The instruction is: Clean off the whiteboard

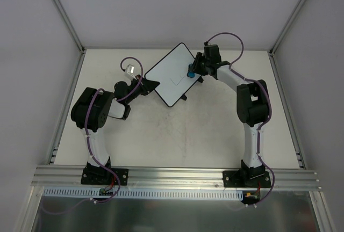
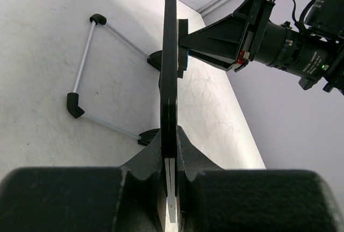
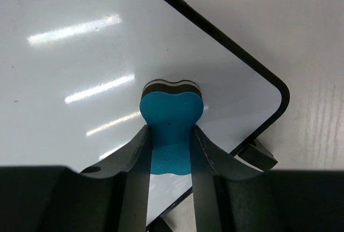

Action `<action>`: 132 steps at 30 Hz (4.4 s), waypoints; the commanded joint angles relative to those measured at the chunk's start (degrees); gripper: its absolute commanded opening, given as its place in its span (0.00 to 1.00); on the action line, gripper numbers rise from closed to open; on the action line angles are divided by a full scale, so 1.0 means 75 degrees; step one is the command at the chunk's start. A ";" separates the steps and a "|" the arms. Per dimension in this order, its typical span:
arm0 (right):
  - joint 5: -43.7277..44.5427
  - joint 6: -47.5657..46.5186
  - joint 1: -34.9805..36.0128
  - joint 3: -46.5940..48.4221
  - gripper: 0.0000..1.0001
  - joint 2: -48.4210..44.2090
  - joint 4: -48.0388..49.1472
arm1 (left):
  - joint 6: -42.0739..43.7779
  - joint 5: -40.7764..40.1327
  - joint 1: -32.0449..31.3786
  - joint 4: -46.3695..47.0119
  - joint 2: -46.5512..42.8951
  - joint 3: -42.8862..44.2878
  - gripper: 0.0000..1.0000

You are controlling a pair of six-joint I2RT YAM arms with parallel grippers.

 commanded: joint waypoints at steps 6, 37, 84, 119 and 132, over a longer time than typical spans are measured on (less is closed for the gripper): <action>0.0130 -0.1311 0.0978 -0.0207 0.00 -0.0154 -0.0392 | 0.0156 0.0487 -0.0076 0.2304 -0.0060 -0.0146 0.00; 0.0118 -0.3153 0.2456 -0.0664 0.00 -0.0834 0.0171 | 0.0156 0.0534 -0.0111 0.2081 -0.0095 -0.0053 0.00; 0.2738 0.0928 0.0603 -0.3566 0.00 -0.1969 0.1998 | -0.0089 0.0475 -0.0134 0.2304 -0.0013 -0.0064 0.00; 0.3529 -0.0984 0.2256 -0.3920 0.00 -0.3975 -0.3509 | -0.0113 0.0440 -0.0122 0.2363 -0.0118 -0.0135 0.00; 0.2884 -0.0878 0.2432 -0.4390 0.31 -0.3529 -0.2923 | -0.0043 0.0394 -0.0134 0.2363 -0.0177 -0.0217 0.00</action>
